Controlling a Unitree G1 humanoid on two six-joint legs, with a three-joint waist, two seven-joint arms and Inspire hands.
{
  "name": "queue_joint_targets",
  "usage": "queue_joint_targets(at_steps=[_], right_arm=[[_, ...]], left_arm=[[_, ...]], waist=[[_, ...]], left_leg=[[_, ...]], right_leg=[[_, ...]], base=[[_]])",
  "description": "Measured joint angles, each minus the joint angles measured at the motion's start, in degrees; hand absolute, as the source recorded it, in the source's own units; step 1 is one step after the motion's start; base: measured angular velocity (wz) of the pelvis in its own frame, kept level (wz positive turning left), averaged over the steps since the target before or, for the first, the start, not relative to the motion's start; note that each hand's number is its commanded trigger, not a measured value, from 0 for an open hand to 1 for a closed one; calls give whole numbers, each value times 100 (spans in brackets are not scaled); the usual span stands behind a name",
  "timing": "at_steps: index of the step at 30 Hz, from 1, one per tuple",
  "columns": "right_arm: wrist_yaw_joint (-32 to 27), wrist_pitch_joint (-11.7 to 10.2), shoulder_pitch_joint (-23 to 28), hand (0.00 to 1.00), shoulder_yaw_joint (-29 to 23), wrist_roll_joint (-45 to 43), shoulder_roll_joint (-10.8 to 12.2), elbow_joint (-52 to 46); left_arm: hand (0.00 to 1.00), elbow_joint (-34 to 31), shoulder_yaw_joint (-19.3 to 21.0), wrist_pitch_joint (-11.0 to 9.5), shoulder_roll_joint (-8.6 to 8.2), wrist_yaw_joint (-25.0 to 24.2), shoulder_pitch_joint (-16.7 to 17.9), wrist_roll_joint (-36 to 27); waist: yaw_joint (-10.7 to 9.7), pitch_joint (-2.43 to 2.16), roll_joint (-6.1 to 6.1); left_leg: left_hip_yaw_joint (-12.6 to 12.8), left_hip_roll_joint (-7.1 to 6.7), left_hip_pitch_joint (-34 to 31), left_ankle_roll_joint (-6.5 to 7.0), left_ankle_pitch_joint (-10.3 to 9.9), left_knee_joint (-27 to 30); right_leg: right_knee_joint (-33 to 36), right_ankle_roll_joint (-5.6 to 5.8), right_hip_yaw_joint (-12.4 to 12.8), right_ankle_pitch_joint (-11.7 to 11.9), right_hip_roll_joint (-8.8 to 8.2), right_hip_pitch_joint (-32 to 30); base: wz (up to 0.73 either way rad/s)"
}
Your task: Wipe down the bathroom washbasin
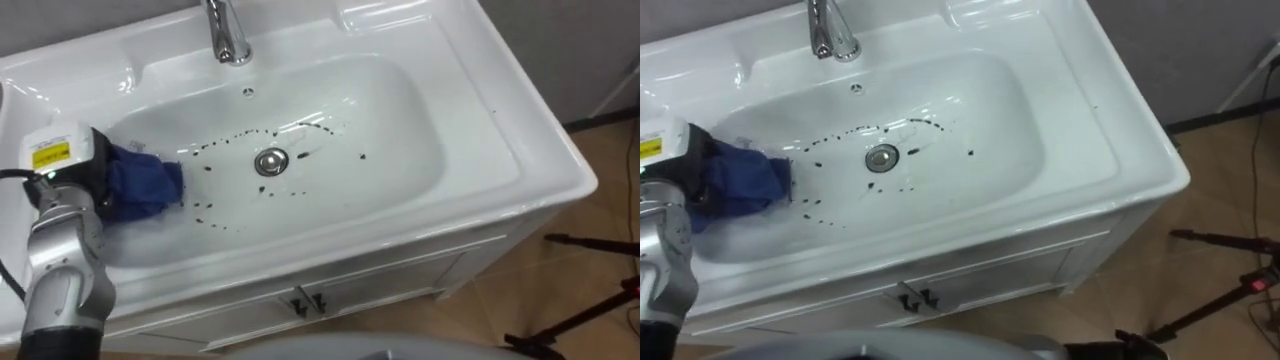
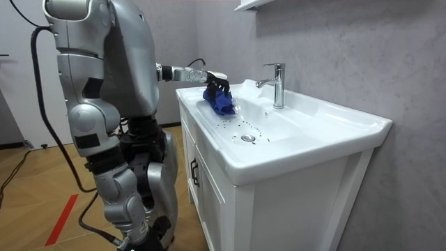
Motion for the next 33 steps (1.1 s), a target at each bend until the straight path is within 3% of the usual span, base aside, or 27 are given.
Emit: queue_joint_targets(at_steps=[3,6,15,23,33], right_arm=[[109,-36,-46,0,-4,-11,128,-7],[153,-41,-40,0,-2,8,137,0],[161,-45,17,0,-1,43,145,26],[199,-9,37,0,-11,19,171,39],[147,276,51,0,-8,-7,157,-36]], left_arm=[[100,32,-234,-93,-170,92,114,9],[100,85,-545,-129,-176,258,208,13],[100,826,-627,-137,-394,1225,204,12],[100,1698,-628,-221,-446,2095,-9,15],[100,2232,-685,-173,-387,2375,-220,12]], waist=[[-102,-1,-81],[-108,3,-94],[-243,6,-95],[-304,3,-118],[-329,-6,-128]], left_leg=[[6,6,-12,0,0,-2],[60,1,3,0,0,-13],[167,-2,19,0,0,-83],[199,-10,110,0,2,-75],[211,-16,114,0,3,-71]], right_leg=[[-22,-4,4,3,8,-3],[-31,2,55,9,9,-6],[-24,15,64,24,7,36],[-12,18,193,23,20,11],[7,45,314,84,38,-43]], base=[[2],[-9],[-1],[-7],[-6]])
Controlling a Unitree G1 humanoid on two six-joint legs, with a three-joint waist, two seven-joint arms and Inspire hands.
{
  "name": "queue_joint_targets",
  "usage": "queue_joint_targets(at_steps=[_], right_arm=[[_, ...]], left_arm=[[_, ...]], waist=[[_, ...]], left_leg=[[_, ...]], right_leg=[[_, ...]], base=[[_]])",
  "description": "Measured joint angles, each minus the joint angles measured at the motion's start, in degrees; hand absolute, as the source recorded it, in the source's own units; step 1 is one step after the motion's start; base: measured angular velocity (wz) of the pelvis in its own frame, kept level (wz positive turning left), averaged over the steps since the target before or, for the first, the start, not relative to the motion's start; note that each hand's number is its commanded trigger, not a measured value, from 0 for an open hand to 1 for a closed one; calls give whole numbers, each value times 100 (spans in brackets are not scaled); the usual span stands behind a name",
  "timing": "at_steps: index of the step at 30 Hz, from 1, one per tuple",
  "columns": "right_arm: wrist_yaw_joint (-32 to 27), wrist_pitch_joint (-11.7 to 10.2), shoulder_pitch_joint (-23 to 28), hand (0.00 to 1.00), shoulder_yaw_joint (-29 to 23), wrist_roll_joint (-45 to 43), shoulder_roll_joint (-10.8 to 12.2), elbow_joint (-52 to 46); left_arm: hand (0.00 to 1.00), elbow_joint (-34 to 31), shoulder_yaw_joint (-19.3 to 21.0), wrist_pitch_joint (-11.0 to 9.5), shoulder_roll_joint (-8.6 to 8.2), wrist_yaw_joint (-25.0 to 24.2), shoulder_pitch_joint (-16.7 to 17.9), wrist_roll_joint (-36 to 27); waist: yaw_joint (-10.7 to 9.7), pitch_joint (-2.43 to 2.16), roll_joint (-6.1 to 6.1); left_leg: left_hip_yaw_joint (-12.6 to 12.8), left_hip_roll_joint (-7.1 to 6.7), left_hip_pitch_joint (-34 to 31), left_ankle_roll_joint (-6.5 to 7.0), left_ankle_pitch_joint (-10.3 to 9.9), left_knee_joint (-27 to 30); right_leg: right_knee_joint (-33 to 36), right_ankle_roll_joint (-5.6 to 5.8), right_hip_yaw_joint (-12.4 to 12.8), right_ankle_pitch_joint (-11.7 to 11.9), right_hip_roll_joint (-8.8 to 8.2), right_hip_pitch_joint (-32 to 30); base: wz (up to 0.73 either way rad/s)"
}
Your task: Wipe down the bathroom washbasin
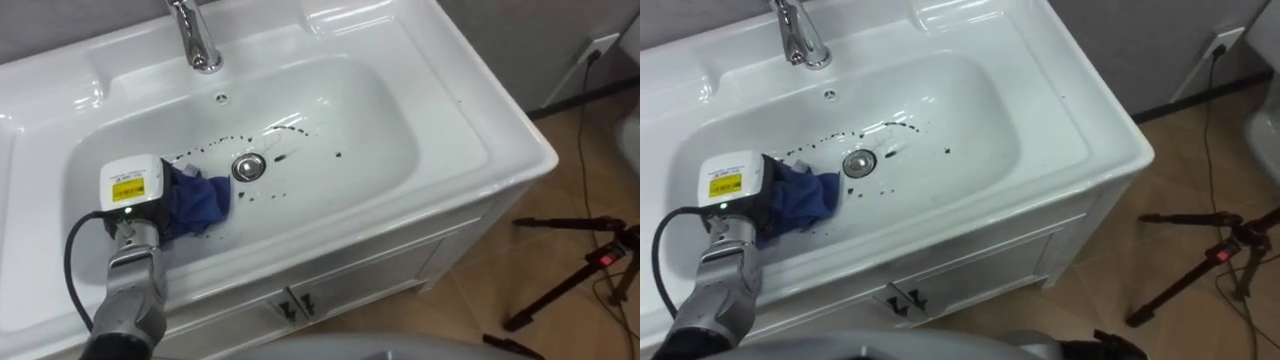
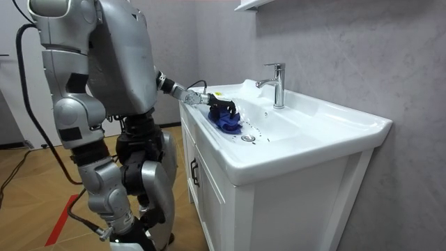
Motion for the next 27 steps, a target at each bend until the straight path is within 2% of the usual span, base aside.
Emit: queue_joint_targets(at_steps=[8,17,22,25,27], right_arm=[[10,20,12,0,2,-50,-4,11],[8,81,37,0,2,-34,13,-191],[17,81,35,0,8,34,15,-195],[22,77,34,0,8,53,38,-195],[23,62,47,0,3,46,43,-189]], left_arm=[[100,199,-8,19,-6,125,-67,-40],[100,199,-34,92,-16,80,-70,-122],[100,215,-46,89,-18,97,-88,-169],[100,275,12,60,-38,209,-101,-382],[100,482,79,-29,-55,397,-192,-671]], waist=[[-26,-12,-14],[-82,-71,-108],[-87,-72,-111],[-82,-71,-110],[-84,-68,-105]], left_leg=[[1,4,44,0,0,-3],[129,0,85,0,0,-4],[138,-7,90,0,0,-6],[148,-4,91,0,0,-8],[148,-1,94,0,0,-10]], right_leg=[[-7,-4,-4,2,4,23],[10,4,3,6,-10,44],[11,14,9,13,-17,34],[1,14,18,19,-12,35],[-9,12,29,25,-2,41]], base=[[0],[-1],[-1],[0],[0]])
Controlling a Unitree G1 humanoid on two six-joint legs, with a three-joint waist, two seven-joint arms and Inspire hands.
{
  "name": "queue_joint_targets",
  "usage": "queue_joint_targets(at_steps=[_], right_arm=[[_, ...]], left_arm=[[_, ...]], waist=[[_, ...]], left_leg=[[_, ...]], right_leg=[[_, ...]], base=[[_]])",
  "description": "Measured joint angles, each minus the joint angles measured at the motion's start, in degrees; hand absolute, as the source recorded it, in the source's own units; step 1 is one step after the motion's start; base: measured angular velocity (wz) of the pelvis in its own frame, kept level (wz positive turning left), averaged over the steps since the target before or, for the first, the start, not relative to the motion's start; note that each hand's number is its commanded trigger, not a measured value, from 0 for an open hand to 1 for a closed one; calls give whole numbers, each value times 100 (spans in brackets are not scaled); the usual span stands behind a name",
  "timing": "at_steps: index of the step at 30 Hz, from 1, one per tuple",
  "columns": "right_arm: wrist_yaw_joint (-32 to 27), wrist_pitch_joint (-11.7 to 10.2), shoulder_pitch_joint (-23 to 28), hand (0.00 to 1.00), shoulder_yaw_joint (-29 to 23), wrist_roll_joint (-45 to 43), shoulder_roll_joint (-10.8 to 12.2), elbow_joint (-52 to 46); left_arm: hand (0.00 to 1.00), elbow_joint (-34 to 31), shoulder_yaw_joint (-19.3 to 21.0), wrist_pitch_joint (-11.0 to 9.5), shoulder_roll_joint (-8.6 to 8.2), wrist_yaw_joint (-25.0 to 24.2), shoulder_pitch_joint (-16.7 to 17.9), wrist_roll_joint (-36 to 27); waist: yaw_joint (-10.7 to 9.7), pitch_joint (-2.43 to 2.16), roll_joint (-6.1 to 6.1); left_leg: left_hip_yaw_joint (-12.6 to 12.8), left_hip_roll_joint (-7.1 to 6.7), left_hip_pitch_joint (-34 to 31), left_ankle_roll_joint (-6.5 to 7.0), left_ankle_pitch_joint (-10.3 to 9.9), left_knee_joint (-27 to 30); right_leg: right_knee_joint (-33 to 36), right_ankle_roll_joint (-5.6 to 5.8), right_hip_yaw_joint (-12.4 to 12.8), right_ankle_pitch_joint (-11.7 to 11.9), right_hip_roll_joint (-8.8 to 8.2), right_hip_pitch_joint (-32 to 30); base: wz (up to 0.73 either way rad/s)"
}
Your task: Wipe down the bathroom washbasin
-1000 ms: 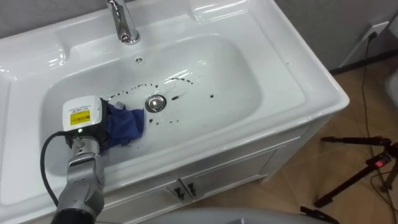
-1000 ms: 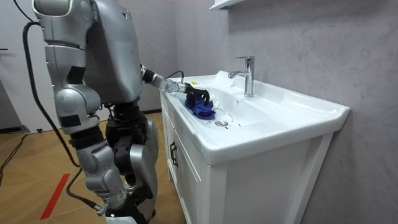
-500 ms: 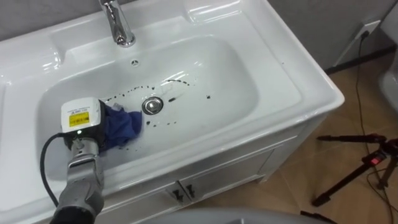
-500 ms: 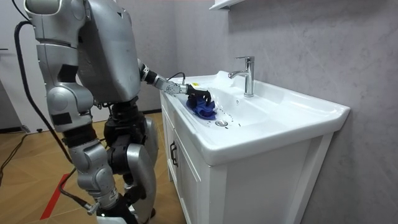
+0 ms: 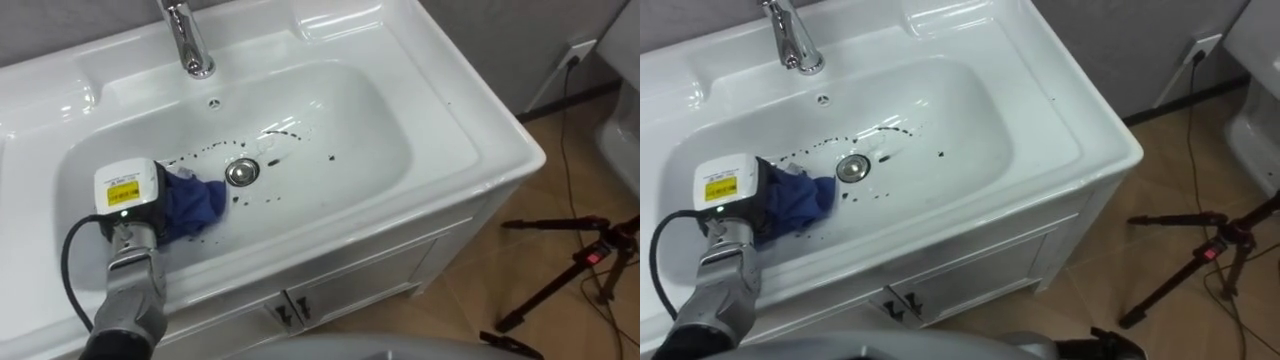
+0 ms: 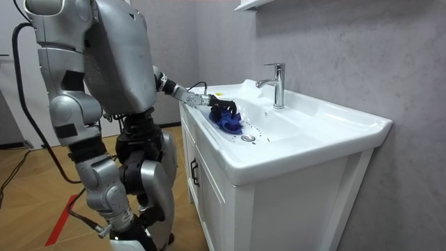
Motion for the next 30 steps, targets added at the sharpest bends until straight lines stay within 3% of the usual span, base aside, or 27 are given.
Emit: queue_joint_targets(at_steps=[6,11,21,30], right_arm=[[-109,22,119,0,-2,-21,14,-1],[-138,11,145,0,-4,-72,30,-10],[-195,10,295,0,-1,-47,51,-6],[-264,61,310,0,-2,-87,127,0]], left_arm=[[100,295,477,-263,-53,197,-88,-740],[100,352,742,-349,-93,143,-173,-1116],[100,556,771,-327,-196,97,-525,-1458],[100,889,739,-293,-293,60,-949,-1608]], waist=[[9,5,12],[6,6,12],[-10,10,1],[-58,61,-77]], left_leg=[[33,12,23,0,0,4],[155,21,59,0,0,3],[163,14,-27,0,0,1],[155,-2,-105,0,0,2]], right_leg=[[21,-7,169,4,43,-6],[27,-9,269,8,64,-13],[31,12,236,43,46,-108],[90,43,255,73,36,-217]], base=[[-11],[-10],[3],[0]])
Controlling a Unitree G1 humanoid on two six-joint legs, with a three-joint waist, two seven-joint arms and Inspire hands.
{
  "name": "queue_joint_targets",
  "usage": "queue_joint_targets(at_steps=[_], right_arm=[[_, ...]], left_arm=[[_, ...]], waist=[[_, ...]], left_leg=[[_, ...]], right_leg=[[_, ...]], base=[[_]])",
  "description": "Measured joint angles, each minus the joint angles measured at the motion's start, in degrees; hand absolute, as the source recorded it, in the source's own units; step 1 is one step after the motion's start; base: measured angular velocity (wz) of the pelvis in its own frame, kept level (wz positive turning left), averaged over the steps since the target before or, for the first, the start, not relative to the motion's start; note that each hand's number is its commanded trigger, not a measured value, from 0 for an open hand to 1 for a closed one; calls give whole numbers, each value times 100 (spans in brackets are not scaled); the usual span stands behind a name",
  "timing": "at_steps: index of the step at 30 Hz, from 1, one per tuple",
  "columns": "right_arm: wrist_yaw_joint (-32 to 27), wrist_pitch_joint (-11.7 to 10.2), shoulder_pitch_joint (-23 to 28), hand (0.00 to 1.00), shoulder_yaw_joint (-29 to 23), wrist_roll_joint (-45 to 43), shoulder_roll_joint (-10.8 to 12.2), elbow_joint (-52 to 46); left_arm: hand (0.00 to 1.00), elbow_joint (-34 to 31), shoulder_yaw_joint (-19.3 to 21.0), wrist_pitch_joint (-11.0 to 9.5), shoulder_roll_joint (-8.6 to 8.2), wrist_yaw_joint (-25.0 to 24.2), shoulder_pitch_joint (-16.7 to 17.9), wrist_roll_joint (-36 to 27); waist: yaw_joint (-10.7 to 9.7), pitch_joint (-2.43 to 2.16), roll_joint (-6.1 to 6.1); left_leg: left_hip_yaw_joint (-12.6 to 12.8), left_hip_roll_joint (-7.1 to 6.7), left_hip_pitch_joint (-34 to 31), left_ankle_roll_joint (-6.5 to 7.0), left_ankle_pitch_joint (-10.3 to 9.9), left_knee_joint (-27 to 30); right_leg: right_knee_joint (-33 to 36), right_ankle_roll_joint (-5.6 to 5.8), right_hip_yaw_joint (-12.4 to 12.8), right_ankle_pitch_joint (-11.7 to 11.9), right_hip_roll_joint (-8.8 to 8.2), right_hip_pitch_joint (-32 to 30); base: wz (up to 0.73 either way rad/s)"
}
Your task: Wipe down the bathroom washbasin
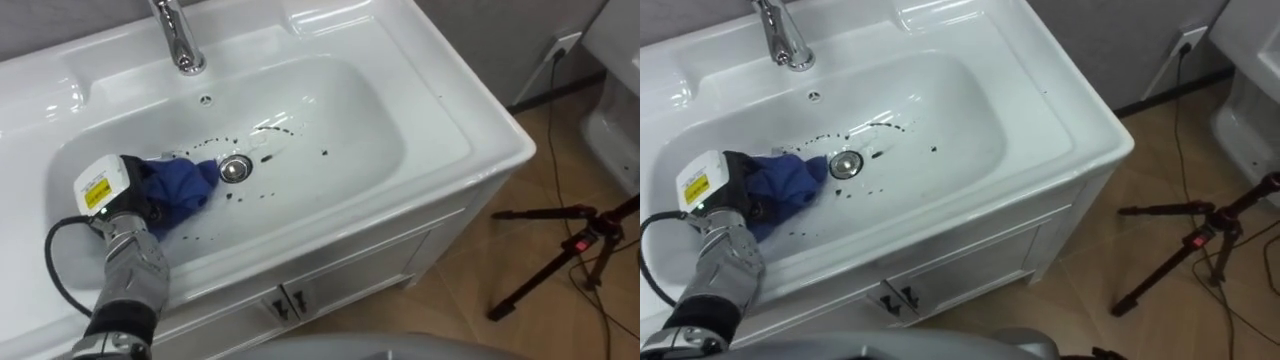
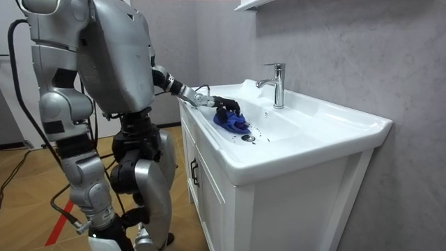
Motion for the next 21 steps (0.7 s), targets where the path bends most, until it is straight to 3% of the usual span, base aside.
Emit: queue_joint_targets(at_steps=[7,11,17,21], right_arm=[[-43,4,-3,0,1,2,12,1],[-41,11,5,0,1,-198,11,55],[15,161,59,0,176,-421,22,250],[145,266,113,0,237,-751,30,267]], left_arm=[[100,3,-34,24,-6,-39,-81,-93],[100,1,-33,152,1,-111,-135,-86],[100,25,-95,275,-75,-207,-245,-109],[100,29,-356,278,-117,-441,-369,-121]], waist=[[-131,16,27],[-282,21,57],[-488,43,92],[-611,57,91]], left_leg=[[1,-20,-115,0,0,0],[12,-33,-163,0,0,1],[81,-39,-150,1,0,0],[172,-46,-114,1,0,0]], right_leg=[[-12,35,1,54,-21,-110],[15,44,10,65,-31,-174],[25,51,23,87,-42,-181],[47,57,57,91,-54,-186]], base=[[0],[0],[-3],[-10]])
